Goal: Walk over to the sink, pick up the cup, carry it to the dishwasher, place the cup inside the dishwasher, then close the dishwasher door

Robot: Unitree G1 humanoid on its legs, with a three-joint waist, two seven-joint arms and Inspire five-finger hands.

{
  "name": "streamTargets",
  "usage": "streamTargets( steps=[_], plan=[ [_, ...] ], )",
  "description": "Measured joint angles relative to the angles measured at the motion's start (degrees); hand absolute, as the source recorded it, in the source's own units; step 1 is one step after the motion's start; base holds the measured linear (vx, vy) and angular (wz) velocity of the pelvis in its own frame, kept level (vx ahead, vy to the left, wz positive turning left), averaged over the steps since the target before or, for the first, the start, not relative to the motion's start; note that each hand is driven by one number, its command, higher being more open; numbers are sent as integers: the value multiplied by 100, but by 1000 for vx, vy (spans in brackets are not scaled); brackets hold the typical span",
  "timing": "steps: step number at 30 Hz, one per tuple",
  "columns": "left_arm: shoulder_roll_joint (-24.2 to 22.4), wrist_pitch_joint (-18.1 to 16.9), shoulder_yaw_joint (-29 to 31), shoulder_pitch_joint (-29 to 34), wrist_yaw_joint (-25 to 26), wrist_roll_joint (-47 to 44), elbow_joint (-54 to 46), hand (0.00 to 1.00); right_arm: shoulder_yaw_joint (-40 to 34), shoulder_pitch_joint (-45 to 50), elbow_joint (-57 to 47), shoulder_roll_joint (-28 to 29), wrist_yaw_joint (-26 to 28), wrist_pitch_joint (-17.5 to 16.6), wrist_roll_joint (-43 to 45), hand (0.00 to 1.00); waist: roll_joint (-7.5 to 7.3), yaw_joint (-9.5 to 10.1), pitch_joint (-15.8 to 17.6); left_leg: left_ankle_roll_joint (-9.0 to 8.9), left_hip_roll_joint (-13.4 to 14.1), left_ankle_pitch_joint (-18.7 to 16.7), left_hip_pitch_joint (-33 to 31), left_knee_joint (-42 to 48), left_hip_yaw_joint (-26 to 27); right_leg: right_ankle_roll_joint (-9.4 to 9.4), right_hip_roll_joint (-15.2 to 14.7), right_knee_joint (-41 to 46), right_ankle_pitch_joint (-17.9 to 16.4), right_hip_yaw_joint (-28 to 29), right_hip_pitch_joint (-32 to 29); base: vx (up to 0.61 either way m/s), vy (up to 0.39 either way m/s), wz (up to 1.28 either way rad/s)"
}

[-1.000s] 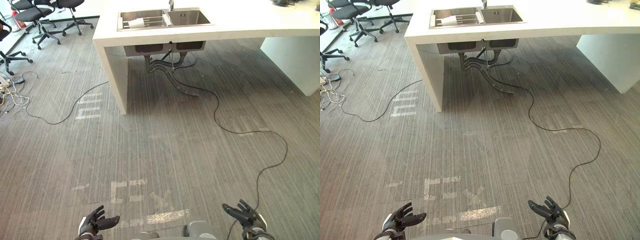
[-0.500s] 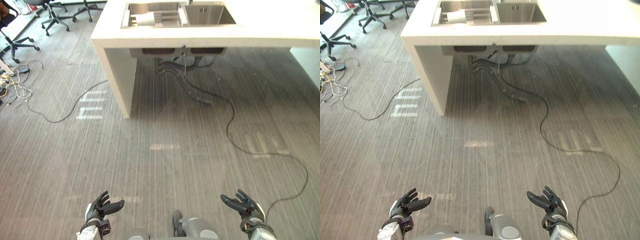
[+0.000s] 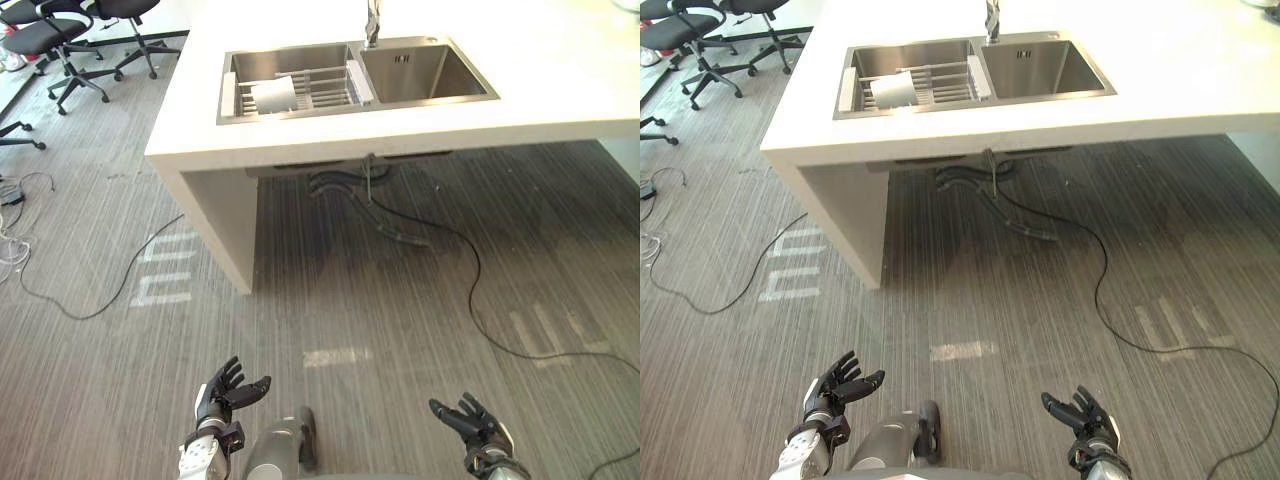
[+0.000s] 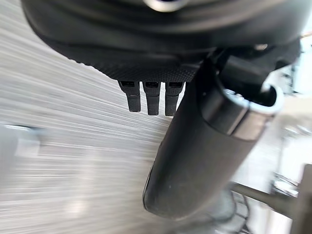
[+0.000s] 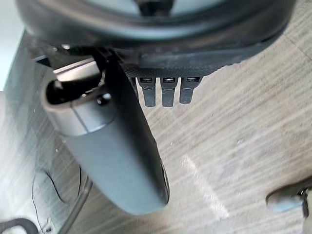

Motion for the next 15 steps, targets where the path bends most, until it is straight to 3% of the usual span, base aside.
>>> streamTargets(
  steps=[3, 5, 7, 8, 9, 10, 11, 14, 15],
  plan=[
    [54, -9, -84, 42, 51, -32, -1180, 90, 157, 36, -202, 45, 65, -9, -56, 90, 28, -47, 1, -20, 25, -92, 669, -454, -154, -324, -33, 174, -191, -360, -738, 444, 88, 21],
    [36, -109, -89, 39, 69, -39, -2198, 90, 166, 34, -331, 86, 89, -44, -129, 90, 50, -102, 13, -103, 150, -239, 1010, -623, -294, -579, 62, -575, -342, -629, -1256, 421, -41, 28],
    [31, -196, -85, 39, 152, -38, -2849, 90, 166, 71, -369, 99, 95, -50, -169, 90, 100, -127, 44, -226, 281, -465, 1290, -625, -346, -578, 225, -1663, -318, -657, -1446, 401, -102, 11],
    [11, -261, -79, 36, 242, -28, -3183, 90, 166, 94, -369, 103, 95, -50, -182, 90, 96, -158, 21, -326, 336, -621, 1413, -624, -401, -553, 333, -2525, -121, -584, -1459, 391, -148, 23],
    [-10, -325, -80, 26, 320, -23, -3423, 90, 164, 152, -359, 96, 91, -54, -220, 90, 50, -205, -16, -412, 348, -768, 1470, -592, -481, -561, 368, -3035, 457, -509, -1434, 415, -168, 47],
    [-115, -389, -132, 14, 409, 18, -3610, 90, 153, 275, -317, 18, 69, -55, -267, 90, 183, -308, -24, -533, 474, -892, 1584, -547, -665, -693, 476, -3065, 752, -638, -1286, 555, -214, 41],
    [-231, -400, -180, 16, 474, 90, -3873, 90, 87, 328, -291, -9, 54, -53, -277, 90, 327, -276, -65, -580, 622, -872, 1593, -561, -676, -807, 576, -3041, 607, -712, -1271, 485, -189, 31],
    [-332, -405, -424, -18, 585, 91, -4281, 90, 129, 406, -288, 42, 53, -18, -321, 90, 381, -306, -46, -795, 767, -699, 1469, 82, -745, -991, 621, -3137, 369, -927, -892, 429, -199, 32],
    [-447, -405, -620, -32, 637, 107, -4521, 90, 264, 532, -307, 39, 62, -19, -328, 90, 389, -303, 20, -857, 869, -498, 1097, 1320, -829, -1060, 677, -3404, 325, -1057, -433, 370, -185, 37]
  ],
)
